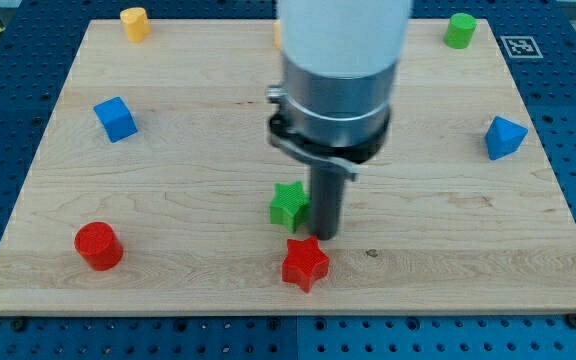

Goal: Slide the blue triangle towards the left

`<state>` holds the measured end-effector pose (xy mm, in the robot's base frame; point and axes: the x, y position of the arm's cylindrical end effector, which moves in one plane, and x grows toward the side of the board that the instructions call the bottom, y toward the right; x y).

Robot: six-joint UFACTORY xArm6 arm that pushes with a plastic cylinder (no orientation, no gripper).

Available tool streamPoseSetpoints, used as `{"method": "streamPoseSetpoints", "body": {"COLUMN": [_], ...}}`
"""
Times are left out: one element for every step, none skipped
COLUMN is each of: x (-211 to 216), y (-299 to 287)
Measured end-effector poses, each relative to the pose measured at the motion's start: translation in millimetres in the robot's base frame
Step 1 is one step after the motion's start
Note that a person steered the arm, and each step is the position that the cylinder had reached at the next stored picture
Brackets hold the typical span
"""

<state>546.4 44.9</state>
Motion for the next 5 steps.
{"method": "streamPoseSetpoints", "body": {"x": [-1,-14,-46,-83,-102], "y": [77,155,214,240,250]}}
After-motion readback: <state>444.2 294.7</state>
